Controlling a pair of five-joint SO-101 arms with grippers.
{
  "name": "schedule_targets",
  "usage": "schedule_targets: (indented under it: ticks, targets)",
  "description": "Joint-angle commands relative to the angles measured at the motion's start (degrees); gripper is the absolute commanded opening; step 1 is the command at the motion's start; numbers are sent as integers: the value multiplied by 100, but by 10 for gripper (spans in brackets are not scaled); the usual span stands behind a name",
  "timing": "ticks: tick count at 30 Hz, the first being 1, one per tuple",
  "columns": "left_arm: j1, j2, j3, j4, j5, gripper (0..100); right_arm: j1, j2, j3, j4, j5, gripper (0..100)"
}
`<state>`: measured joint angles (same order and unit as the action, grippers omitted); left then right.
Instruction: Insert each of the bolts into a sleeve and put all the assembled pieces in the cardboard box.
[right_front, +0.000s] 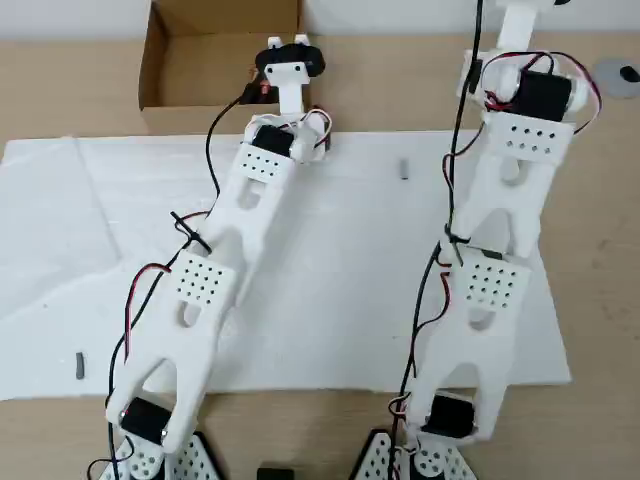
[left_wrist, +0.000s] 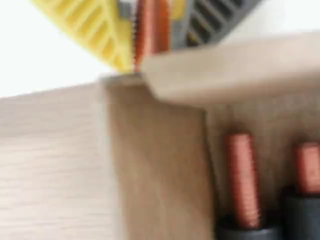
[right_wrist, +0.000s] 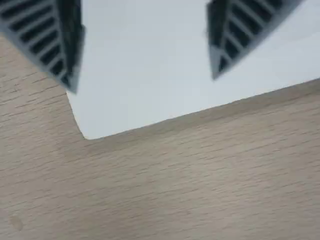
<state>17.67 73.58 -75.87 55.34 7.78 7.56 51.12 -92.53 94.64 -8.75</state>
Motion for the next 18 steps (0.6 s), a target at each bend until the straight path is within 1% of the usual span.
schedule_targets:
  ticks: [1, 6, 13, 18]
  targets:
    - [-97, -462, -949, 281, -53, 2, 92, -567, -303, -114, 44, 207]
    - [-79, -752, -1345, 800, -53, 2, 75, -567, -303, -114, 35, 207]
    - [-123, -1279, -1319, 1336, -53, 2, 75, -567, -303, -123, 35, 207]
    - [-202, -1692, -1310, 1864, -53, 2, 75, -699, -295, -105, 35, 207]
